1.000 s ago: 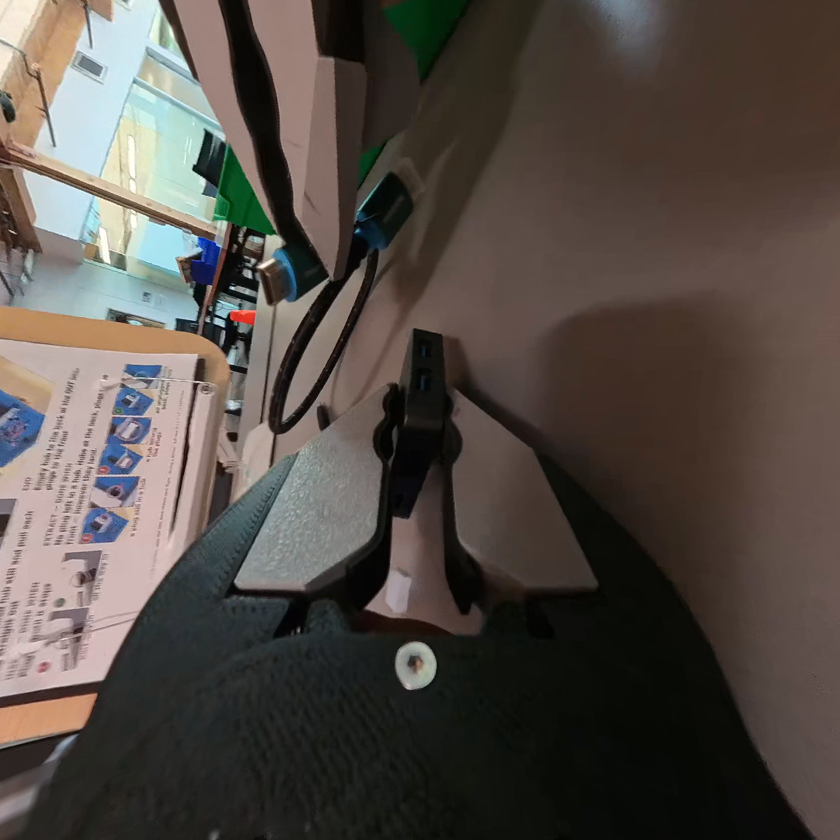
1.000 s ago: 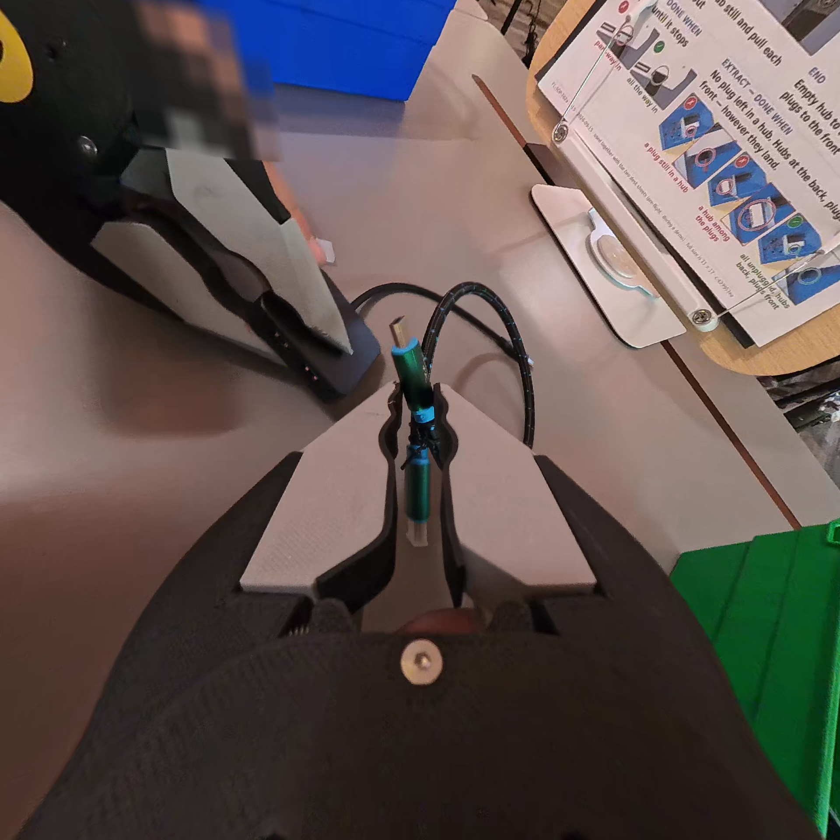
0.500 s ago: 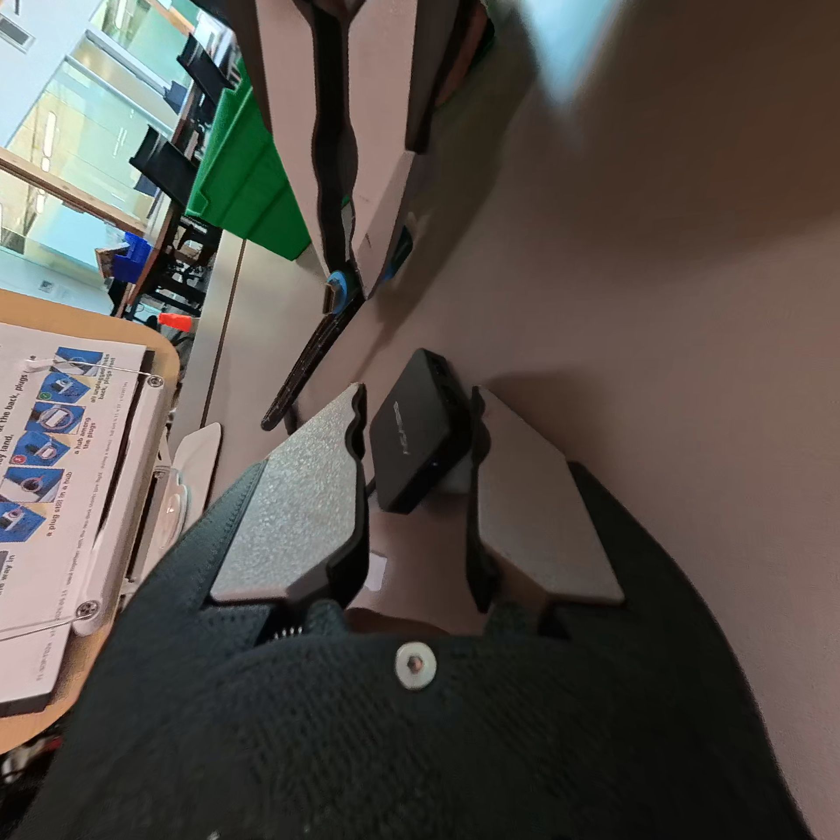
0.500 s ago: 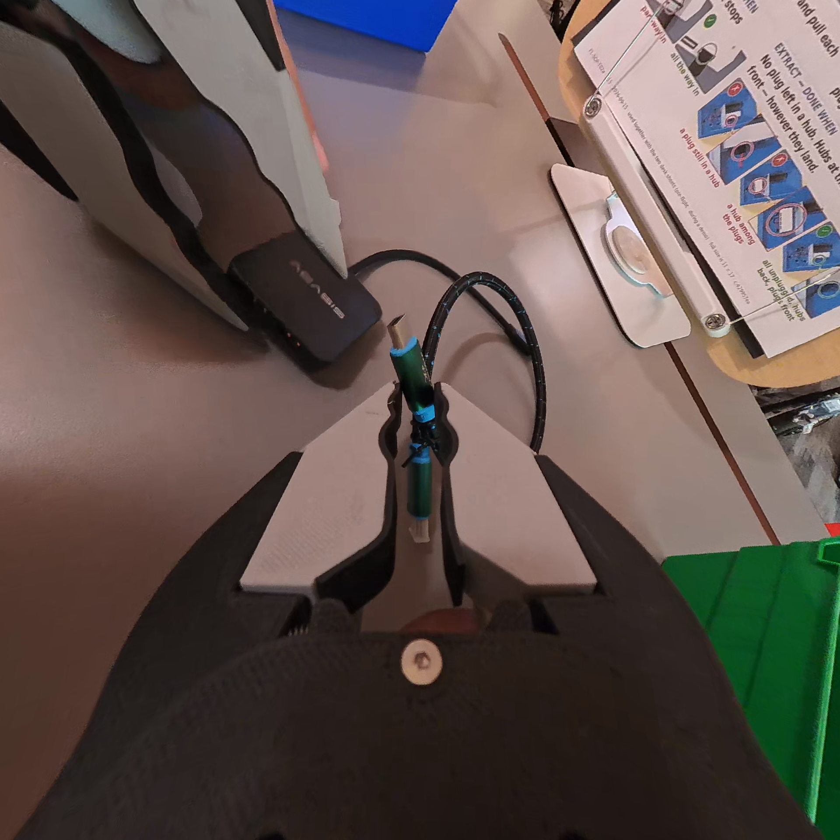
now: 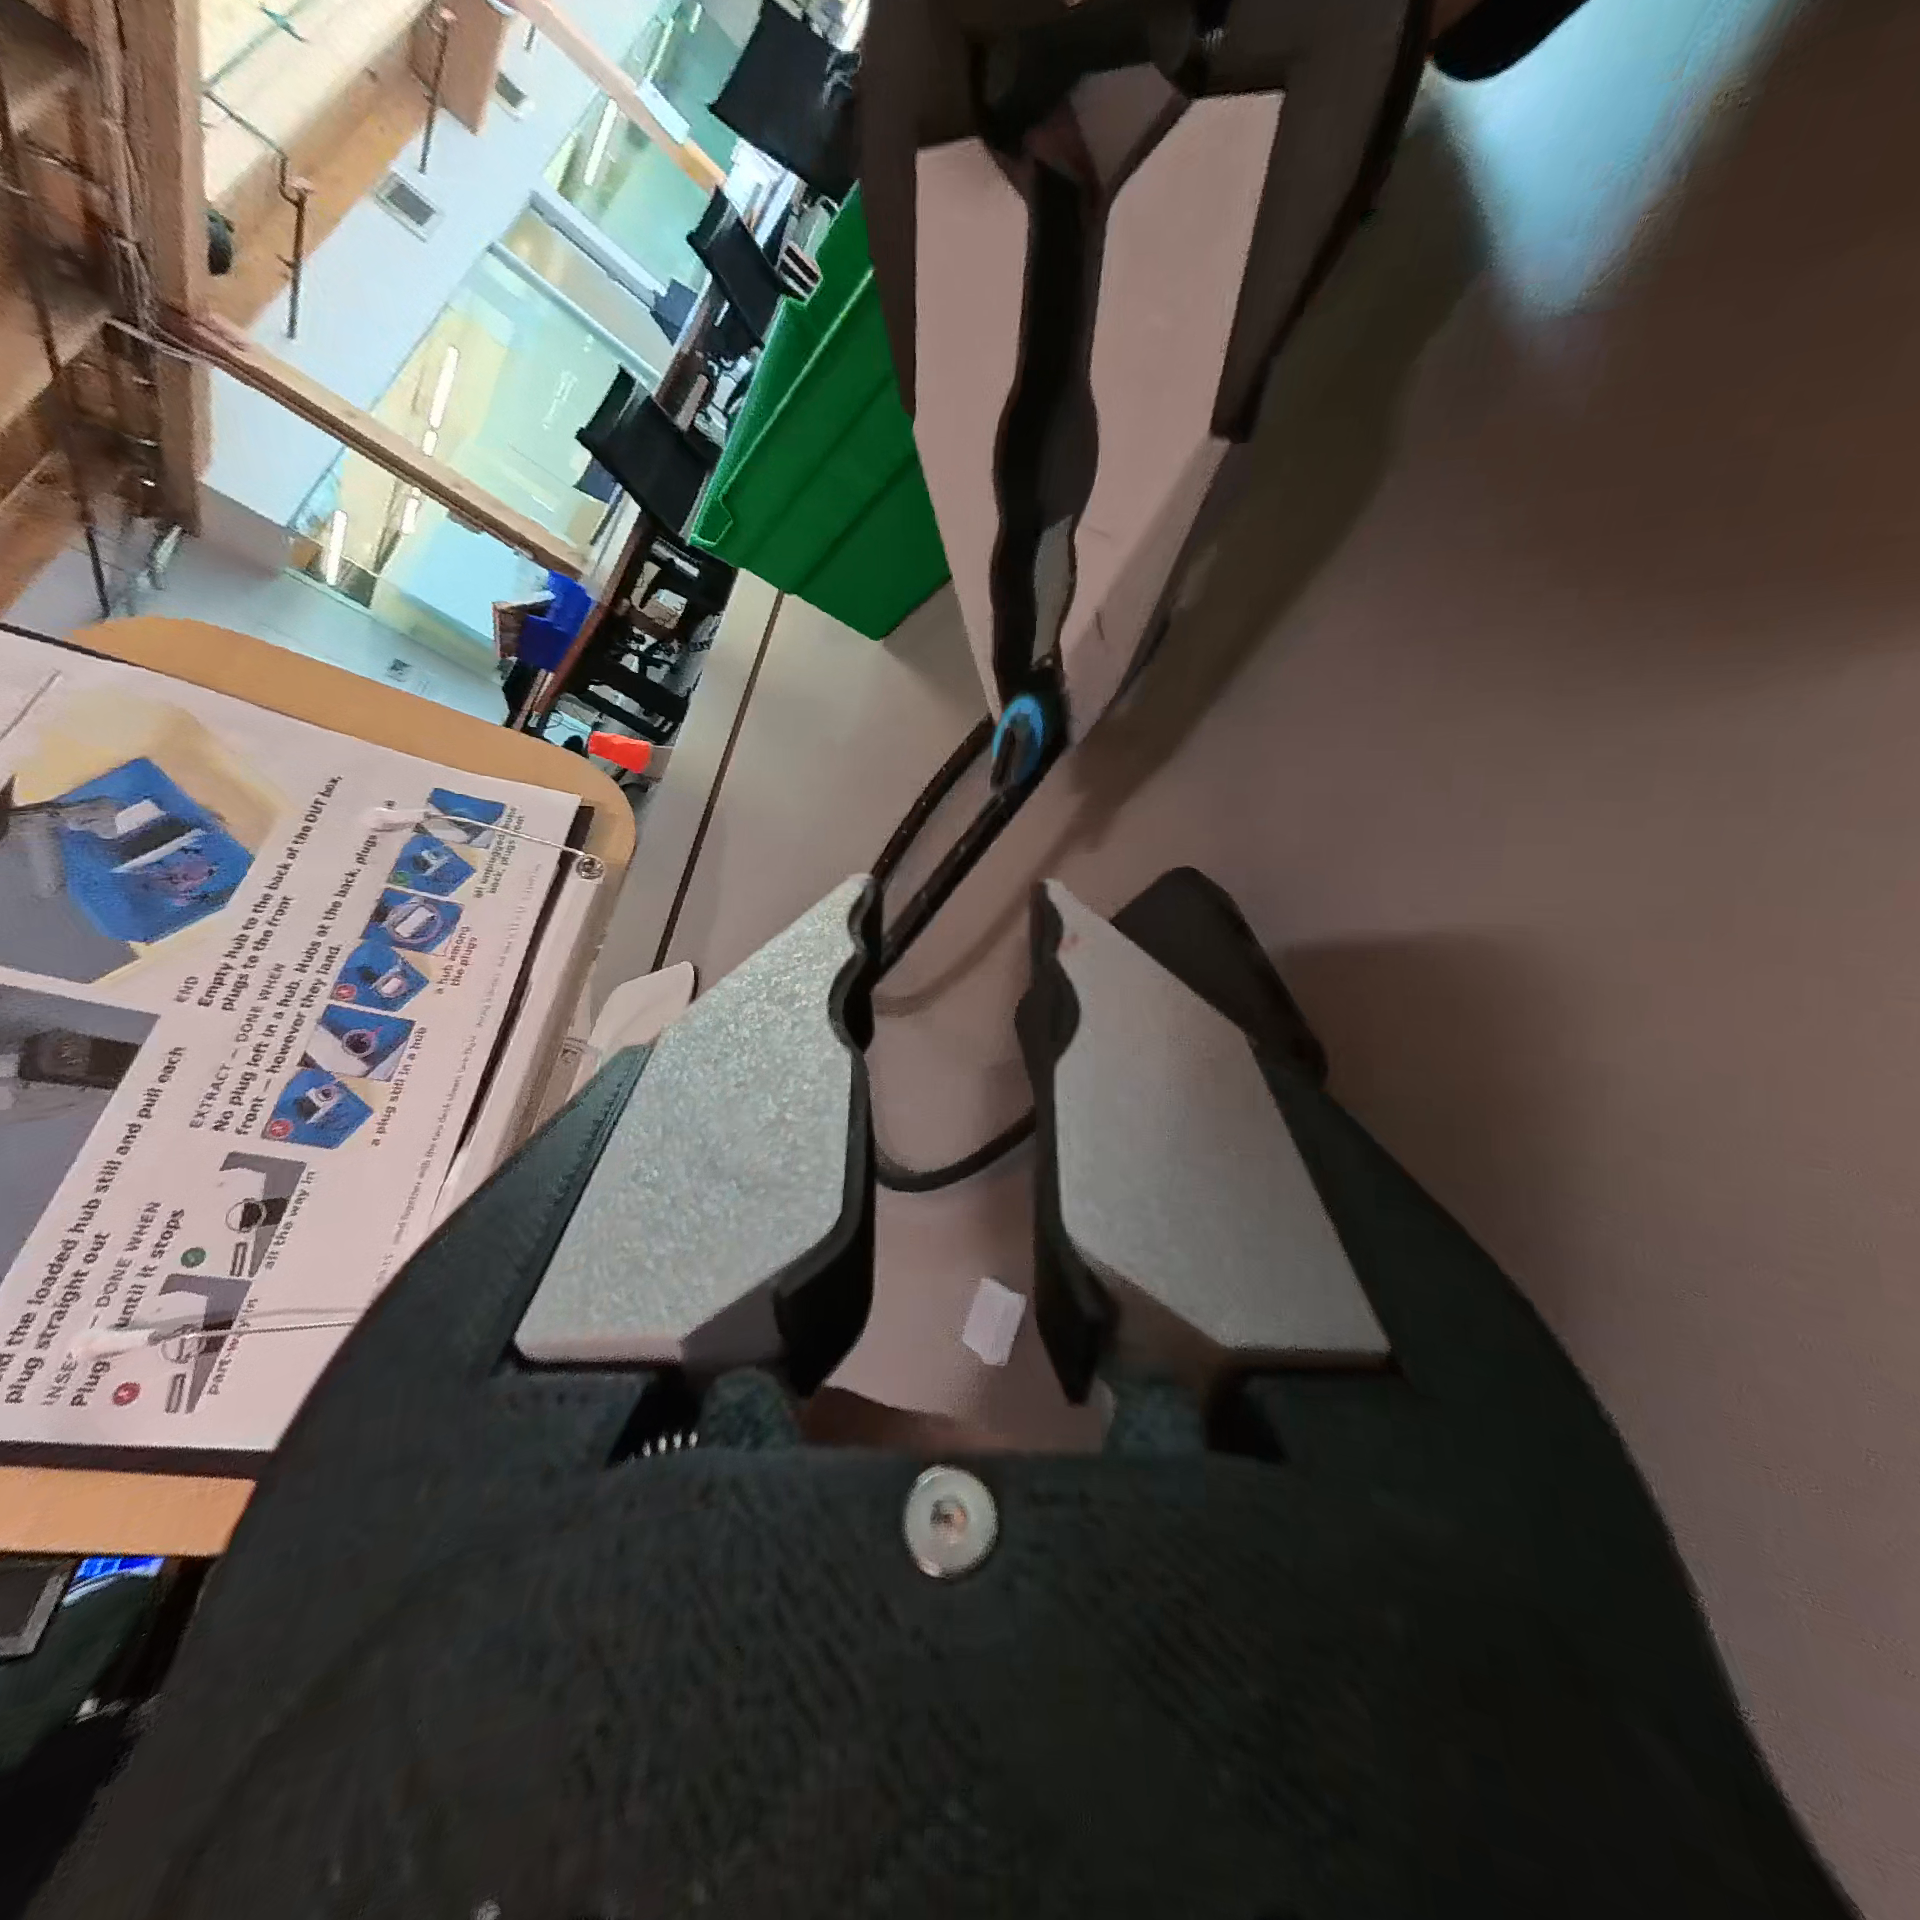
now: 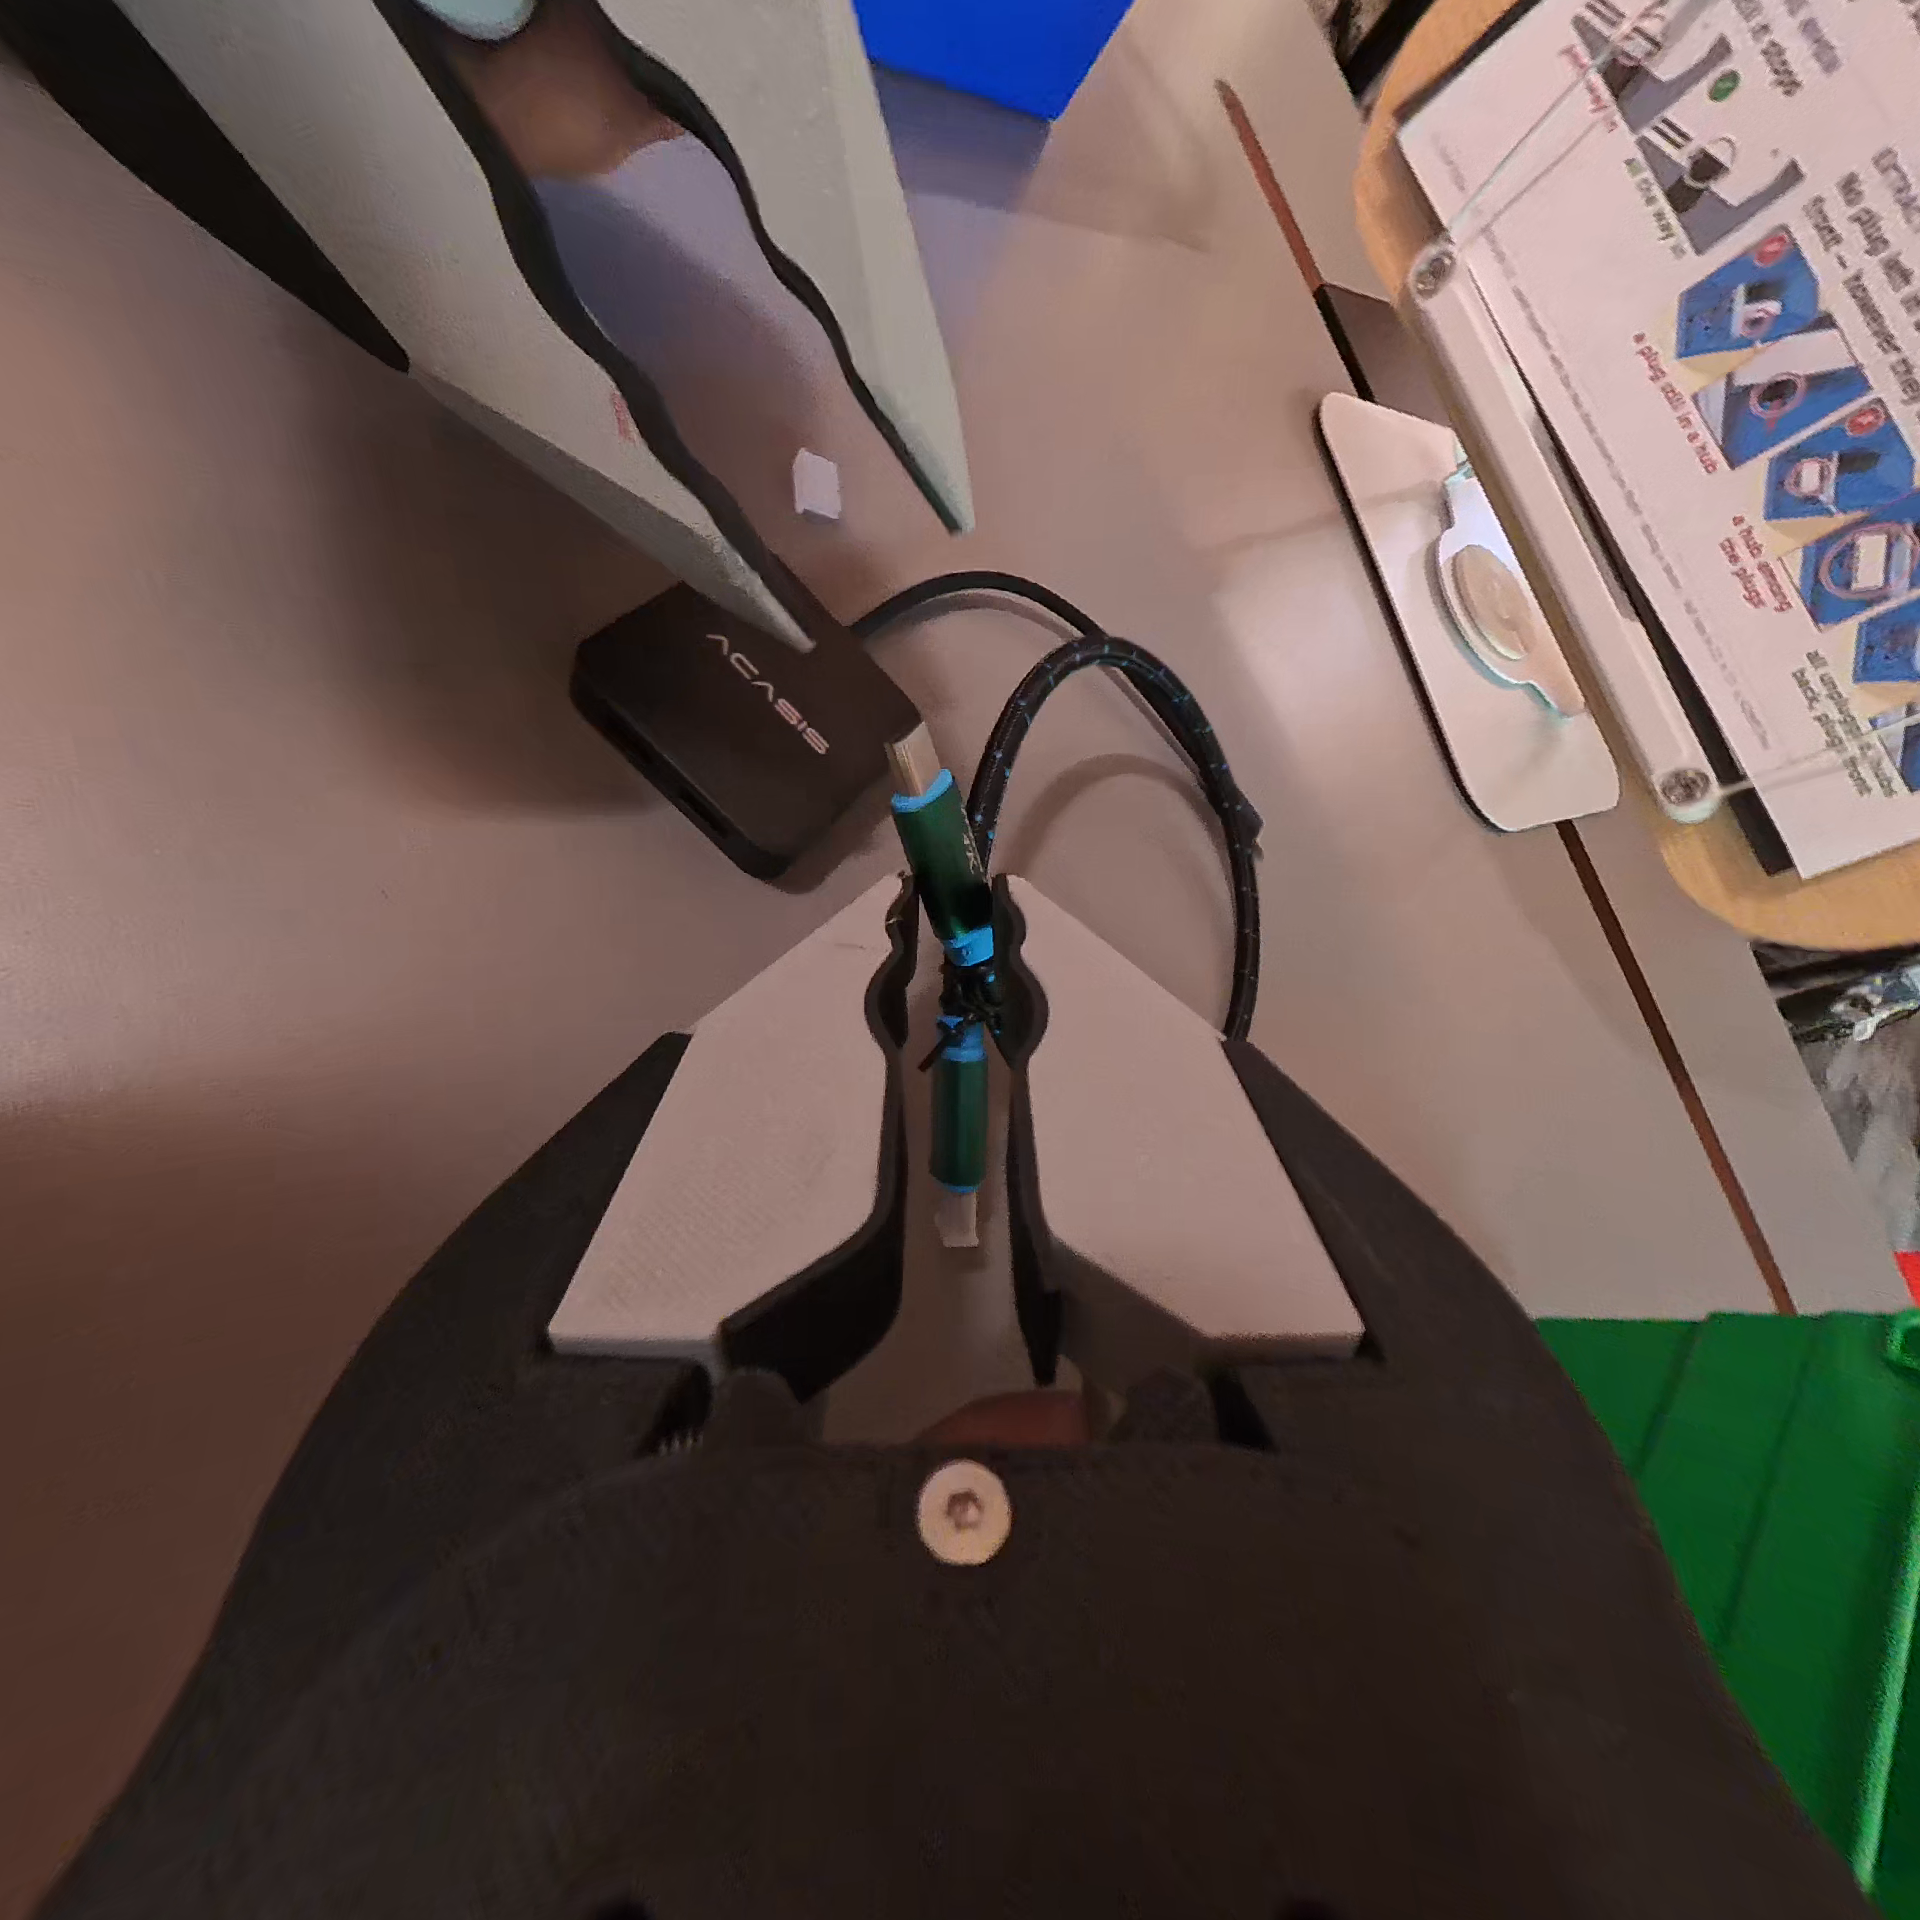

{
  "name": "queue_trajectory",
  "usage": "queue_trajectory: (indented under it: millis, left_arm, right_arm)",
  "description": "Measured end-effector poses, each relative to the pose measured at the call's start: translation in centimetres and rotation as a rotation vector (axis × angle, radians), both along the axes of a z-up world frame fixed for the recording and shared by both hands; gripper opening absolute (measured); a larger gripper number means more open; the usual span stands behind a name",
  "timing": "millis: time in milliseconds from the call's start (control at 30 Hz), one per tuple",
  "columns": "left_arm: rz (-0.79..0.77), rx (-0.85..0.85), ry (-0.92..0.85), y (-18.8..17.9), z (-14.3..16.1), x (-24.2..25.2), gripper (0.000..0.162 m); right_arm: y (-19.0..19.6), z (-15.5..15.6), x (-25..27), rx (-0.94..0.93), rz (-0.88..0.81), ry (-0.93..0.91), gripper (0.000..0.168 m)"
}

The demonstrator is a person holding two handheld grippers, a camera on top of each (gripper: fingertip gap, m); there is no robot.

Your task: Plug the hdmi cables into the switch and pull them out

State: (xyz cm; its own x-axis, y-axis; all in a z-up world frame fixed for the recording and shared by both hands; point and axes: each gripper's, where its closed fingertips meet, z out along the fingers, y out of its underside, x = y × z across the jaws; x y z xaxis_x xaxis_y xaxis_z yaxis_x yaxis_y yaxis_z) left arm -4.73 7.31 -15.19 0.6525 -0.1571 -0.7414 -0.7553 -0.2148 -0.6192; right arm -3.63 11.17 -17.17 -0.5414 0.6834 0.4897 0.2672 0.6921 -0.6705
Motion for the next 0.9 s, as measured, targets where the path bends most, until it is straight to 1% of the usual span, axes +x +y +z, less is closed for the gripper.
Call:
queue_trajectory:
  millis: [233, 300, 333, 433, 467, 500, 567, 633, 700, 733, 833, 900]
  left_arm:
    - [-0.031, -0.021, 0.013, 0.6, -0.8, 1.1, 0.025]
    - [-0.037, -0.019, 0.022, 0.6, -0.8, 1.3, 0.014]
    - [-0.039, -0.031, 0.031, 0.5, -0.9, 1.2, 0.011]
    - [0.014, -0.046, 0.037, 0.3, -1.0, 0.0, 0.009]
    - [0.039, -0.07, -0.001, 0.1, -1.3, -0.6, 0.015]
    - [0.062, -0.128, -0.065, -0.1, -2.0, -1.1, 0.025]
    - [0.131, -0.237, -0.166, -0.7, -3.6, -2.2, 0.035]
    - [0.143, -0.306, -0.294, -1.2, -4.3, -2.0, 0.027]
    - [0.163, -0.344, -0.376, -1.6, -4.2, -1.9, 0.038]
    - [0.176, -0.355, -0.392, -1.8, -4.1, -2.1, 0.037]
    - [0.184, -0.411, -0.431, -3.1, -3.9, -2.0, 0.023]
    - [0.142, -0.488, -0.47, -4.3, -4.4, -1.1, 0.0]
  right_arm:
    - [-2.5, -0.2, -0.8, 0.102, 0.088, -0.066, 0.01]
    - [-2.9, -0.3, -1.0, 0.108, 0.095, -0.064, 0.011]
    - [-2.9, -0.4, -1.1, 0.111, 0.091, -0.06, 0.011]
    - [-1.7, -0.6, -1.5, 0.131, 0.039, -0.048, 0.011]
    - [-1.0, -0.8, -1.7, 0.148, 0.01, -0.045, 0.011]
    - [-0.2, -1.0, -1.8, 0.169, -0.02, -0.045, 0.011]
    - [1.5, -1.6, -2.0, 0.215, -0.086, -0.056, 0.011]
    - [2.7, -2.3, -1.8, 0.224, -0.137, -0.091, 0.012]
    - [3.1, -3.0, -1.4, 0.168, -0.167, -0.157, 0.014]
    - [3.2, -3.2, -1.2, 0.125, -0.178, -0.185, 0.016]
    - [3.8, -2.9, -0.9, 0.005, -0.224, -0.216, 0.018]
    - [4.1, -2.3, -0.7, -0.07, -0.249, -0.219, 0.019]
